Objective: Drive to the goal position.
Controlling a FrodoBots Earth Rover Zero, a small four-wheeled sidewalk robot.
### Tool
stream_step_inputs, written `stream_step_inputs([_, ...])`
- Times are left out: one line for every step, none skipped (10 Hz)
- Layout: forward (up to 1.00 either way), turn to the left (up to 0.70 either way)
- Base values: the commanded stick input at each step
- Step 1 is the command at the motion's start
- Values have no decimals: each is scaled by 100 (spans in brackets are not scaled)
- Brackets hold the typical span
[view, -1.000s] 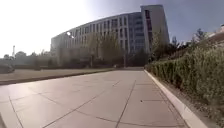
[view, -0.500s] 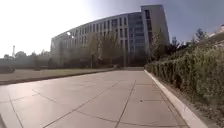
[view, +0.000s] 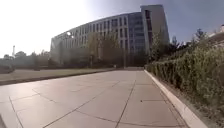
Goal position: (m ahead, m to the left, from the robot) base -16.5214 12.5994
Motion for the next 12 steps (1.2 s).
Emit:
stream_step_inputs([4,0])
stream_step_inputs([4,0])
stream_step_inputs([4,0])
stream_step_inputs([4,0])
stream_step_inputs([4,0])
stream_step_inputs([4,0])
stream_step_inputs([4,0])
stream_step_inputs([4,0])
stream_step_inputs([4,0])
stream_step_inputs([4,0])
stream_step_inputs([4,0])
stream_step_inputs([4,0])
